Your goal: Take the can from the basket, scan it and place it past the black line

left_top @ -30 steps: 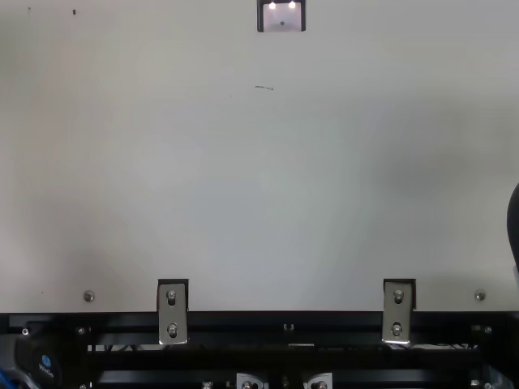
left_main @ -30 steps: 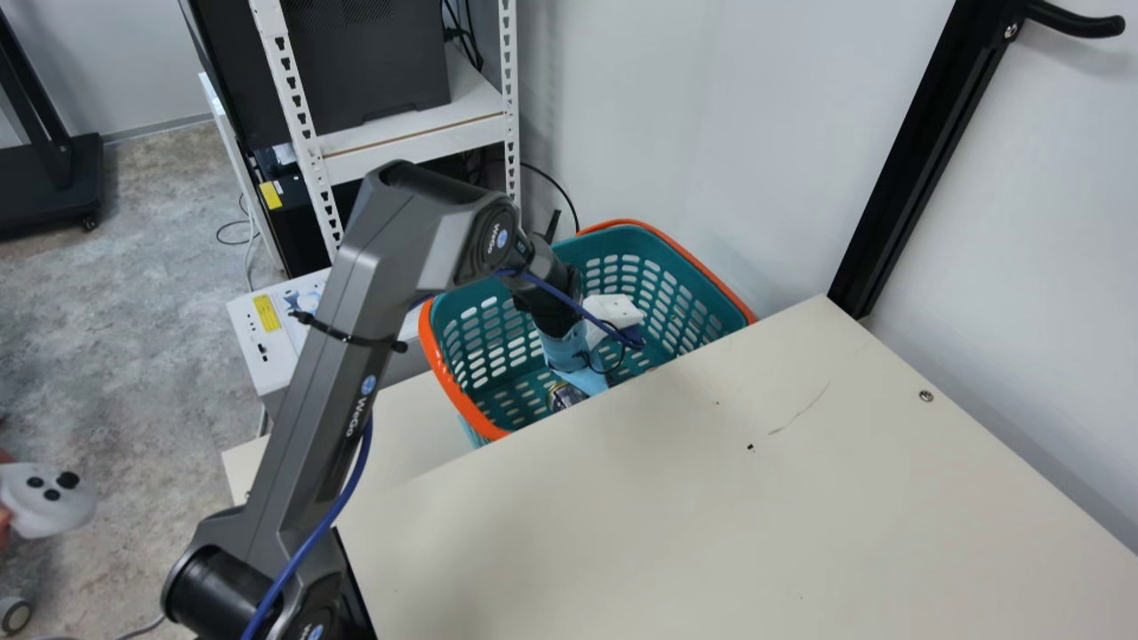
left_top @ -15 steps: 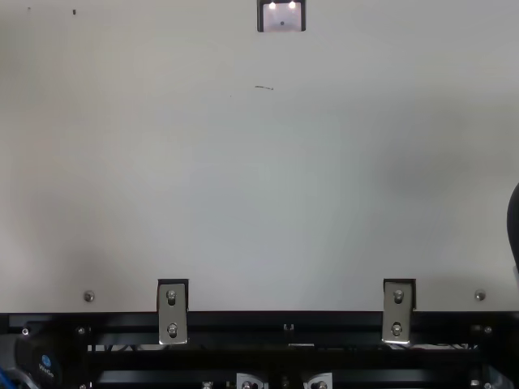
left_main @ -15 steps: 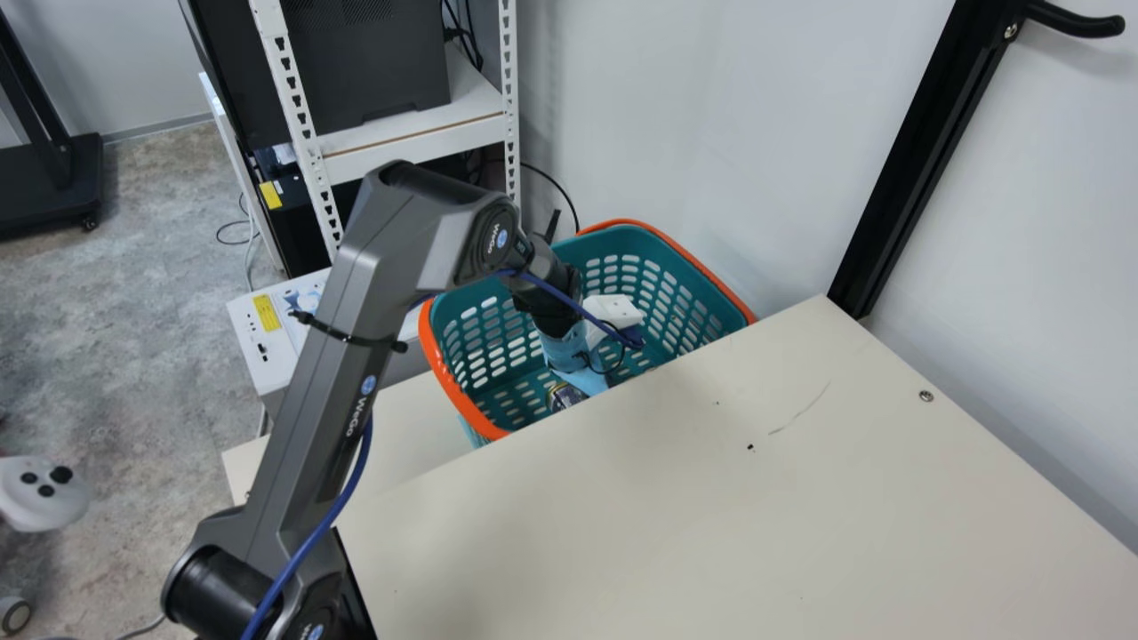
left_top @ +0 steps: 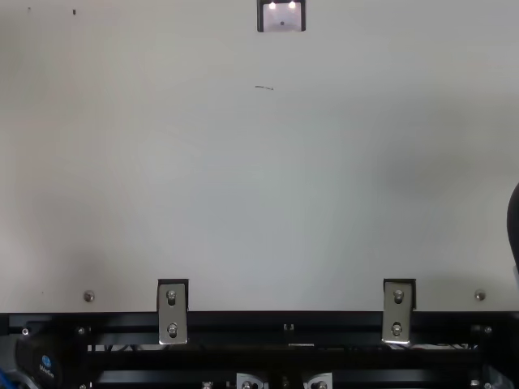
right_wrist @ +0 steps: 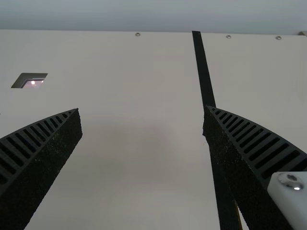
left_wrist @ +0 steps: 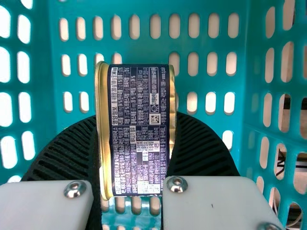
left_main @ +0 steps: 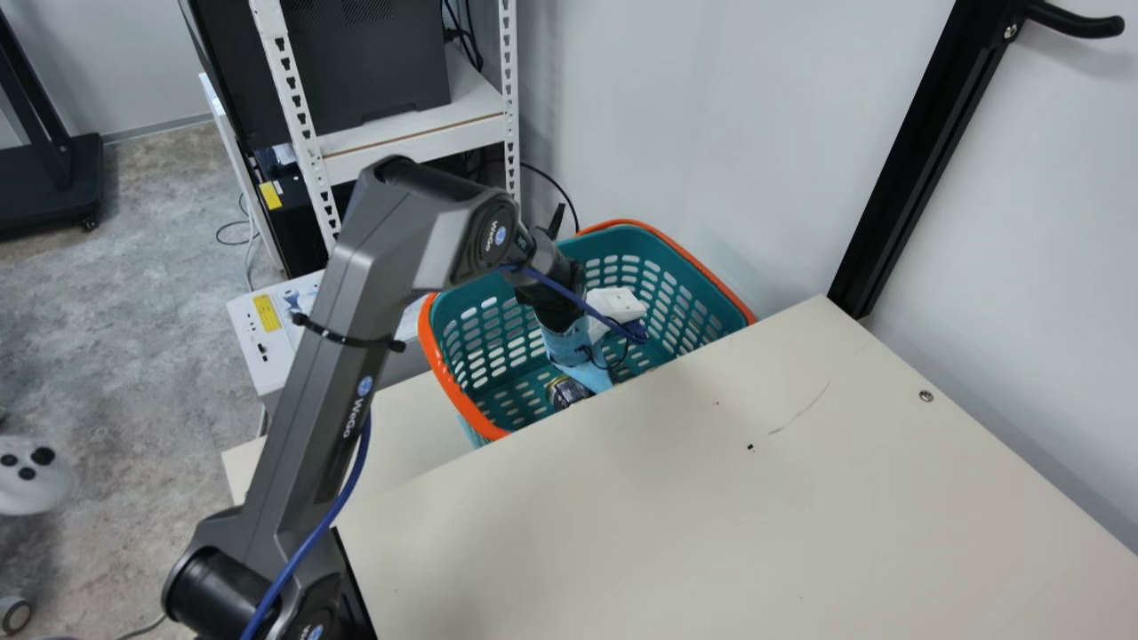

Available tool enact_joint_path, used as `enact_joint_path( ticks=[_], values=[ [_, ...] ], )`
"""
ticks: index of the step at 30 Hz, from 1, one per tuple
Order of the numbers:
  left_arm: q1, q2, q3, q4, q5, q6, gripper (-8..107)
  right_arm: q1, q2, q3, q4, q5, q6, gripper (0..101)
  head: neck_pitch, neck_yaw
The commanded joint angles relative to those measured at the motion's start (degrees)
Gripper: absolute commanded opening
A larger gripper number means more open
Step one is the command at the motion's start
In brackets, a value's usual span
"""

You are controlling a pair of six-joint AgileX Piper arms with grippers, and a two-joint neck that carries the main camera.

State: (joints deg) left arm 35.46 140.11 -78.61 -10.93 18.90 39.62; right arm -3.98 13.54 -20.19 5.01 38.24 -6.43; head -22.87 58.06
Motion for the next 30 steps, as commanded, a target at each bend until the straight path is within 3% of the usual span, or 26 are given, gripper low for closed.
enact_joint_path(
  ticks=[1,19,30],
  values=[
    [-0.12,-0.71,0.28,0.78,0.00,-0.67,10,0.00,0.00,0.00,0.00,0.00,0.00,101,-0.81,11.68],
    [-0.06,-11.43,1.45,0.10,3.68,-3.98,10,0.00,0.00,0.00,0.00,0.00,0.00,101,-0.81,11.68],
    [-0.06,-18.41,5.15,1.01,4.02,-7.55,10,0.00,0.00,0.00,0.00,0.00,0.00,101,-0.81,11.68]
  ],
)
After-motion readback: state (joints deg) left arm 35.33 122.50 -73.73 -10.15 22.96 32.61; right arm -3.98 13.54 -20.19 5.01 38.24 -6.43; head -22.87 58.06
